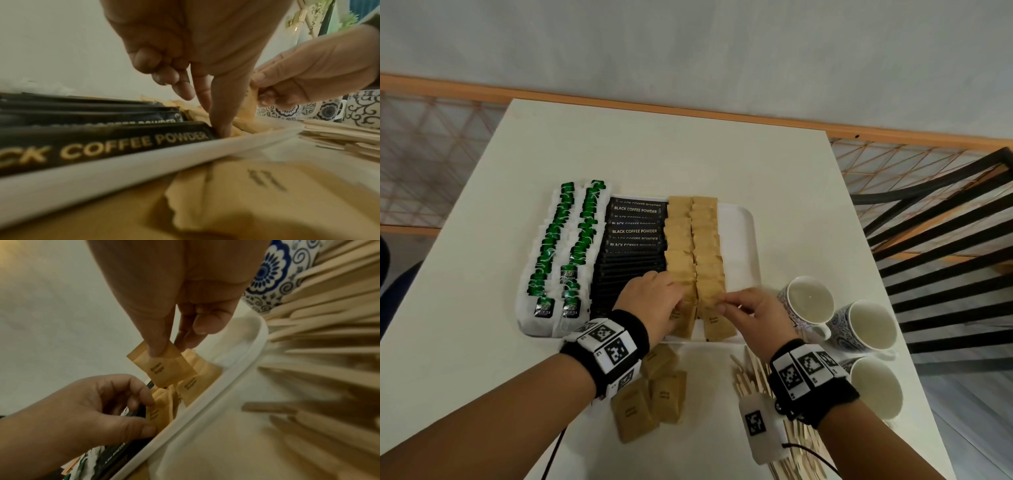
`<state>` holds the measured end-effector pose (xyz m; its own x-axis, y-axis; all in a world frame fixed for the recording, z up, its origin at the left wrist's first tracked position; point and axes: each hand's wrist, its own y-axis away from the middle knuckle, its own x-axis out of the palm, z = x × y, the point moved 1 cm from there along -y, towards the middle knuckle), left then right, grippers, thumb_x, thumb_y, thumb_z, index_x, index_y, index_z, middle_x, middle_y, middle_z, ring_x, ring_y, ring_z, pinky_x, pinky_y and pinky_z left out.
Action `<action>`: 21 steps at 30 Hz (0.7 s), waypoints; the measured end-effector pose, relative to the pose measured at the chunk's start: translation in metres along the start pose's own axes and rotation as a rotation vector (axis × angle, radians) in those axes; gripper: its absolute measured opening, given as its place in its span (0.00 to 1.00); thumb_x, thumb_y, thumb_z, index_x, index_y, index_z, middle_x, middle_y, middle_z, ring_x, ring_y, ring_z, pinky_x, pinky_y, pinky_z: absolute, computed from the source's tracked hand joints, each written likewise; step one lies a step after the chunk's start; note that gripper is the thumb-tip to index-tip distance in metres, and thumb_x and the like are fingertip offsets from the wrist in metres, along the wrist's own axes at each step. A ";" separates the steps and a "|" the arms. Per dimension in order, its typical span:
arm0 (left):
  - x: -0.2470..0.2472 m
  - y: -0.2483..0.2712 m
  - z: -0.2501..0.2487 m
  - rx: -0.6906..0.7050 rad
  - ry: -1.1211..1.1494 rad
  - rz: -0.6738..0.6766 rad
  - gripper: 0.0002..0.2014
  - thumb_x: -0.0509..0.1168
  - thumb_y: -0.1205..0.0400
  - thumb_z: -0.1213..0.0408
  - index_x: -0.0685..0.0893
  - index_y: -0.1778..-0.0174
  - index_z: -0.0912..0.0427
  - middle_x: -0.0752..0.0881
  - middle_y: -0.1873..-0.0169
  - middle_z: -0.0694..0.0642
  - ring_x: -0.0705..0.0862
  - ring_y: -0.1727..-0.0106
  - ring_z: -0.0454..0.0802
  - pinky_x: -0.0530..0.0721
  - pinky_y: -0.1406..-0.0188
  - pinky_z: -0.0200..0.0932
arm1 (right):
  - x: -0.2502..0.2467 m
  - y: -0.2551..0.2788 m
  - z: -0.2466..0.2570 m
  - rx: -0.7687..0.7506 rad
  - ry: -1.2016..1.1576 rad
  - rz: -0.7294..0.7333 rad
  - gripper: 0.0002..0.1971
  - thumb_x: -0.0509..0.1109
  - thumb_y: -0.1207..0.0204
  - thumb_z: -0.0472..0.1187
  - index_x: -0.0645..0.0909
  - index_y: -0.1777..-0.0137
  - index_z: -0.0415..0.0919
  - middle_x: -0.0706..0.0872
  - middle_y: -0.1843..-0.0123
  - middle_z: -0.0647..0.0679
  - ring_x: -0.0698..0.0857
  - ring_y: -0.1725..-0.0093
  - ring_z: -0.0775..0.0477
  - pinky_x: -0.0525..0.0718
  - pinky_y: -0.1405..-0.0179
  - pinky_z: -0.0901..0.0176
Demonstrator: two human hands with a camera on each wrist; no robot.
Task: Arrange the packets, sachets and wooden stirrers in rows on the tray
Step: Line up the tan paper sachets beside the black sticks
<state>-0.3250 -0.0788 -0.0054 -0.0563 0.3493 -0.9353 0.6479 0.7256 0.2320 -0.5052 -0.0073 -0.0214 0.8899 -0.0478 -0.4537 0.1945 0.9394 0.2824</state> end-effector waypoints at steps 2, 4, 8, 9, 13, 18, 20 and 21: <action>0.000 -0.004 0.000 -0.027 -0.016 0.015 0.11 0.68 0.23 0.54 0.79 0.47 0.49 0.76 0.47 0.48 0.75 0.43 0.50 0.73 0.48 0.42 | 0.002 0.000 0.002 0.060 -0.094 0.068 0.06 0.77 0.28 0.40 0.89 0.56 0.54 0.90 0.55 0.51 0.88 0.53 0.52 0.84 0.50 0.68; 0.001 -0.007 0.002 -0.057 -0.003 0.021 0.11 0.68 0.24 0.53 0.79 0.47 0.49 0.76 0.47 0.48 0.75 0.43 0.50 0.73 0.49 0.42 | 0.005 0.000 0.004 0.081 -0.100 0.131 0.05 0.78 0.29 0.38 0.89 0.56 0.50 0.91 0.58 0.50 0.89 0.54 0.49 0.86 0.50 0.64; 0.000 -0.010 0.003 -0.062 0.037 -0.005 0.10 0.67 0.22 0.52 0.81 0.46 0.48 0.76 0.47 0.47 0.75 0.42 0.49 0.73 0.49 0.41 | 0.009 -0.002 0.005 0.038 0.017 0.177 0.09 0.76 0.28 0.40 0.86 0.59 0.59 0.91 0.60 0.55 0.88 0.56 0.54 0.87 0.48 0.61; 0.000 -0.011 0.004 -0.059 0.052 -0.010 0.10 0.66 0.21 0.52 0.81 0.45 0.47 0.77 0.47 0.47 0.75 0.41 0.49 0.74 0.47 0.41 | 0.010 -0.003 0.005 0.033 0.040 0.185 0.10 0.76 0.27 0.41 0.85 0.60 0.61 0.91 0.60 0.55 0.88 0.56 0.55 0.87 0.48 0.60; 0.001 -0.012 0.010 -0.040 0.118 -0.020 0.10 0.62 0.17 0.58 0.84 0.42 0.46 0.79 0.46 0.46 0.75 0.40 0.49 0.75 0.44 0.42 | 0.015 -0.010 0.007 0.027 0.104 0.175 0.06 0.76 0.28 0.46 0.87 0.61 0.62 0.91 0.60 0.55 0.88 0.57 0.53 0.88 0.50 0.54; 0.002 -0.015 0.015 -0.032 0.164 -0.037 0.12 0.61 0.16 0.61 0.86 0.43 0.44 0.80 0.48 0.45 0.76 0.42 0.49 0.77 0.44 0.45 | 0.021 -0.017 0.015 -0.005 0.262 0.200 0.05 0.73 0.26 0.46 0.88 0.51 0.55 0.89 0.61 0.55 0.86 0.59 0.55 0.86 0.53 0.60; 0.002 -0.017 0.017 -0.040 0.174 -0.041 0.12 0.61 0.16 0.62 0.87 0.44 0.44 0.81 0.50 0.45 0.76 0.43 0.49 0.77 0.45 0.46 | 0.021 -0.020 0.019 -0.017 0.328 0.217 0.06 0.72 0.24 0.47 0.87 0.49 0.54 0.87 0.61 0.59 0.85 0.59 0.55 0.85 0.53 0.61; 0.002 -0.017 0.018 -0.043 0.179 -0.040 0.13 0.61 0.16 0.62 0.87 0.44 0.44 0.81 0.50 0.45 0.76 0.43 0.49 0.77 0.45 0.46 | 0.021 -0.022 0.020 -0.023 0.364 0.230 0.07 0.71 0.24 0.47 0.87 0.48 0.54 0.85 0.61 0.60 0.84 0.58 0.56 0.84 0.53 0.62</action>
<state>-0.3228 -0.1013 -0.0159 -0.2186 0.4169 -0.8823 0.6093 0.7645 0.2102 -0.4826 -0.0358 -0.0206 0.7046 0.2824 -0.6510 -0.0043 0.9191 0.3941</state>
